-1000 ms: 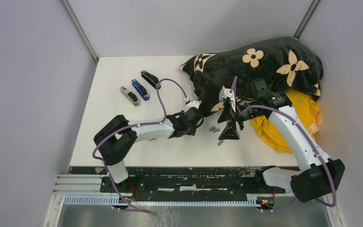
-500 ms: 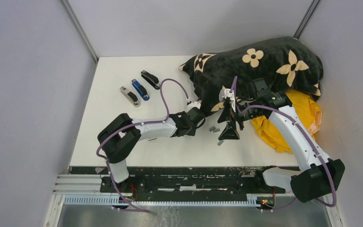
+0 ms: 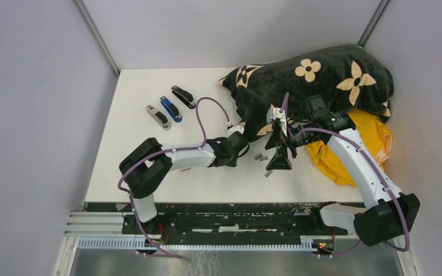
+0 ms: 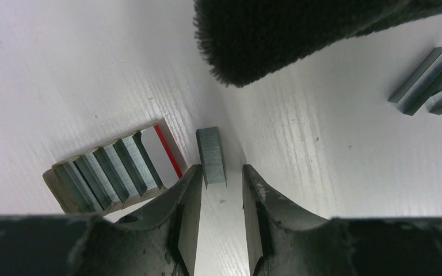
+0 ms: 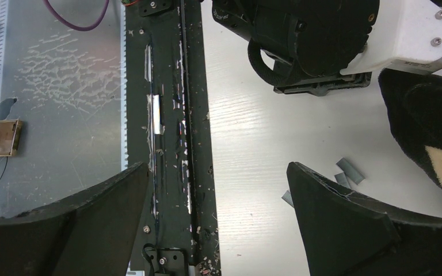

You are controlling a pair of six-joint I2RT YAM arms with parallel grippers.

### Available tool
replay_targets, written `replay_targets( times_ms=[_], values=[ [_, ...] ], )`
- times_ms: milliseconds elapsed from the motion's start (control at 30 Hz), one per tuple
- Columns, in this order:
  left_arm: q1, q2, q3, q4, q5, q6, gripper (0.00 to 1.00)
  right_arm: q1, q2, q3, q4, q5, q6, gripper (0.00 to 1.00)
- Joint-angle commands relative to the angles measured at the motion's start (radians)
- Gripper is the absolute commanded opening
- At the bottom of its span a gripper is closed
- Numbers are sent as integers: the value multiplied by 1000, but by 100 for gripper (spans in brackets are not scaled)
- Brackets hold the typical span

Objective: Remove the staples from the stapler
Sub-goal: Pick up the staple from the center of the board.

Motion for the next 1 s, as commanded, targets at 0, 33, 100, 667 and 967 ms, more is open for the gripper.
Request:
replay_targets(
  times_ms=[0,33,100,667,967],
  values=[
    [-3,-22,-20,24,17,-11,38,-4,-15,2,13,-30,10,97],
    [-2,-23,-24,24,16,-12,38,-5,-14,2,14,-32,10,97],
    [-2,-21,-29,25,14,-15,38,-5,-15,1,13,-35,11,97],
    [-2,-120,-147,194,20,-28,16,-3,-6,-33,75,-68,67,97],
    [-3,-358,-366,512,144,-33,15,-3,-17,-99,269,-122,259,96]
  ],
)
